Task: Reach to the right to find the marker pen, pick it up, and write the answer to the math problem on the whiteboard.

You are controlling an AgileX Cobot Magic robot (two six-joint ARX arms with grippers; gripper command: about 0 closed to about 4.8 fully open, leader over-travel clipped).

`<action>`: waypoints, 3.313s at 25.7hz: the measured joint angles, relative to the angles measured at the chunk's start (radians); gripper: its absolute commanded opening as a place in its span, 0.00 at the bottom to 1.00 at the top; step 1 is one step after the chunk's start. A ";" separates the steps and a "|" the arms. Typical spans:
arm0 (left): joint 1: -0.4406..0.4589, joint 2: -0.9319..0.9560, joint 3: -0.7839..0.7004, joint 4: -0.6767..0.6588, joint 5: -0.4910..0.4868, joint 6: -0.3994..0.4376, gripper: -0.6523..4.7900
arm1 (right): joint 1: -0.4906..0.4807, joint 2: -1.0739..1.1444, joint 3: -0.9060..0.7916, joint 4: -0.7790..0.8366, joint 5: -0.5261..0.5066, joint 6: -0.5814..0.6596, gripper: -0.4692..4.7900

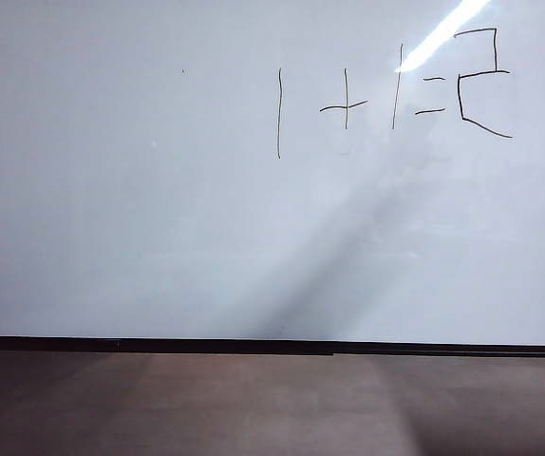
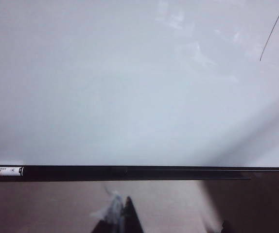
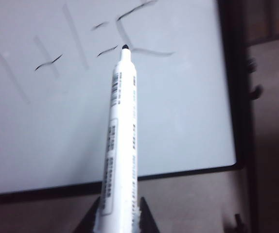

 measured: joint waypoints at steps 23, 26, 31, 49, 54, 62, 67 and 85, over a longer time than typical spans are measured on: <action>-0.001 0.000 0.000 -0.001 0.000 0.000 0.11 | 0.023 -0.021 -0.004 -0.030 -0.002 0.000 0.10; 0.000 0.000 0.000 -0.001 0.000 0.000 0.11 | 0.023 -0.021 -0.004 -0.031 -0.002 0.000 0.10; 0.000 0.000 0.000 -0.001 0.000 0.000 0.11 | 0.022 -0.021 -0.005 -0.030 -0.003 0.000 0.10; -0.001 0.000 0.000 -0.001 0.000 0.000 0.11 | 0.025 -0.021 -0.341 0.252 0.058 -0.056 0.10; -0.001 0.000 0.000 -0.001 0.000 0.000 0.11 | 0.039 -0.023 -0.341 0.277 0.129 -0.097 0.10; -0.001 0.000 0.000 -0.001 0.000 0.000 0.11 | 0.039 -0.023 -0.341 0.290 0.134 -0.106 0.10; -0.001 0.000 0.000 -0.001 0.000 0.000 0.11 | 0.038 -0.023 -0.341 0.289 0.134 -0.106 0.10; -0.001 0.000 0.000 -0.001 0.000 0.000 0.11 | 0.037 -0.023 -0.341 0.290 0.134 -0.106 0.10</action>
